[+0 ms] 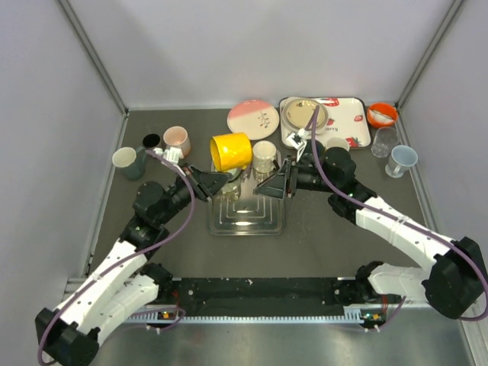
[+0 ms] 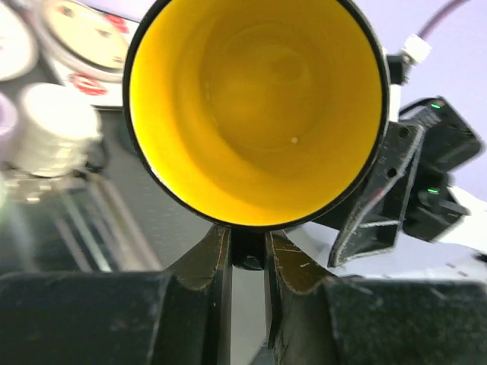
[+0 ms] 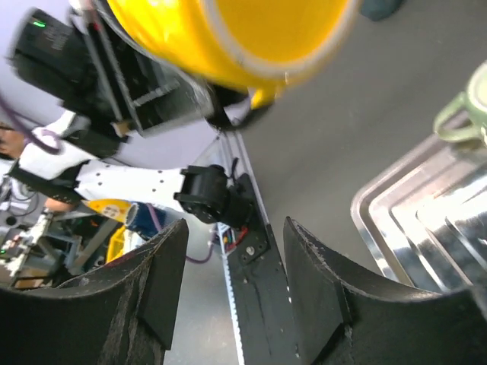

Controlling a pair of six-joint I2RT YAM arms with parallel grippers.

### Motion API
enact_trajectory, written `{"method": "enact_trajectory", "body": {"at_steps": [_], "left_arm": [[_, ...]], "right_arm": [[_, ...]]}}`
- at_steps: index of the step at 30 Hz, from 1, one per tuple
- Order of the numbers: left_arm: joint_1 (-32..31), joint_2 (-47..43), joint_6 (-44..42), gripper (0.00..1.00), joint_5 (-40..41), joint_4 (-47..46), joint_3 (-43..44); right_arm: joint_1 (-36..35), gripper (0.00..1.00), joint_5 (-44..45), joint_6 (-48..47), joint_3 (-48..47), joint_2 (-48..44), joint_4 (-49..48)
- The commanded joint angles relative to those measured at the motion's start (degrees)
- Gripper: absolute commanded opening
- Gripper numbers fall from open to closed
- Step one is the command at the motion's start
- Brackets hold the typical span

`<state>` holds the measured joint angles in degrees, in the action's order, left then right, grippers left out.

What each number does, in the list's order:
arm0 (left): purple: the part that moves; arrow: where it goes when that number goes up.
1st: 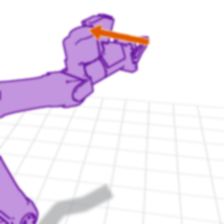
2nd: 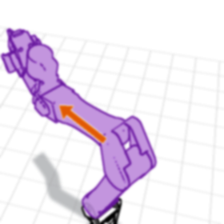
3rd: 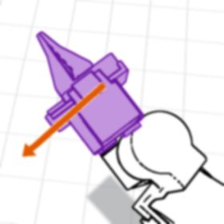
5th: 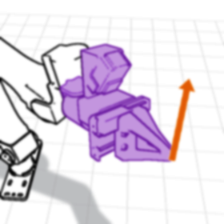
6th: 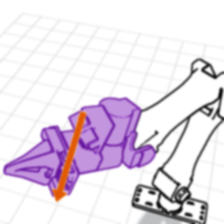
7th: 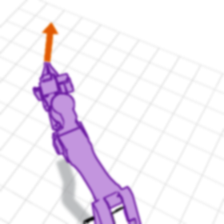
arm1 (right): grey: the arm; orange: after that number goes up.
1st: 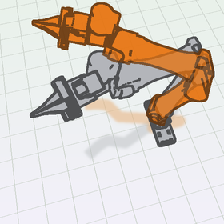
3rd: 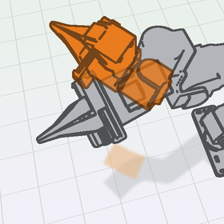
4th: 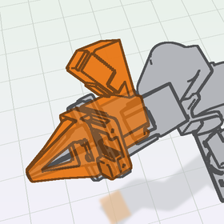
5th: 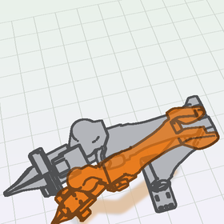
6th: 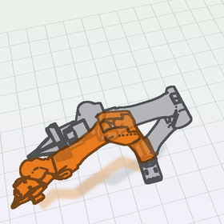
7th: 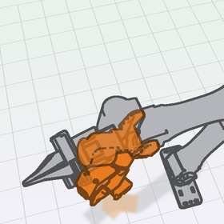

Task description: Turn the mug right side up

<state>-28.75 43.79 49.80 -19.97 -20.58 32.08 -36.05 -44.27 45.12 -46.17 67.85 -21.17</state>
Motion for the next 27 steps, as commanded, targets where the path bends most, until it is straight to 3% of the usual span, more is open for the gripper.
{"method": "enact_trajectory", "body": {"at_steps": [1, 3, 4, 7, 14, 22, 27], "left_arm": [[-0.1, -6.1, -21.3, 0.00, 19.4, 25.6, 11.4], [0.0, -5.1, -25.6, 0.00, 26.7, 34.2, 15.1], [0.1, -2.9, -27.5, 0.00, 35.2, 42.6, 16.2], [2.2, 2.7, -29.1, 0.00, 43.3, 51.0, 18.8], [12.7, 12.8, -29.7, 0.00, 38.3, 52.9, 18.6], [16.8, 26.2, -31.4, 0.00, 45.7, 52.8, 23.2], [19.9, 33.8, -32.1, 0.00, 44.2, 51.7, 26.8]], "right_arm": [[-0.6, 0.54, 10.3, -12.3, -5.3, -4.5, 19.4], [-0.6, 0.54, 14.5, -15.1, -6.8, -5.0, 27.8], [-0.8, 0.54, 18.7, -15.7, -7.3, -5.0, 30.0], [-1.5, 0.54, 27.3, -17.5, -8.6, -5.0, 36.7], [-1.7, 0.54, 33.1, -19.4, -6.7, -6.5, 39.6], [-1.8, 0.54, 32.6, -20.0, -4.1, -7.9, 39.7], [-1.8, 0.54, 31.3, -20.1, -3.1, -8.0, 39.0]]}}
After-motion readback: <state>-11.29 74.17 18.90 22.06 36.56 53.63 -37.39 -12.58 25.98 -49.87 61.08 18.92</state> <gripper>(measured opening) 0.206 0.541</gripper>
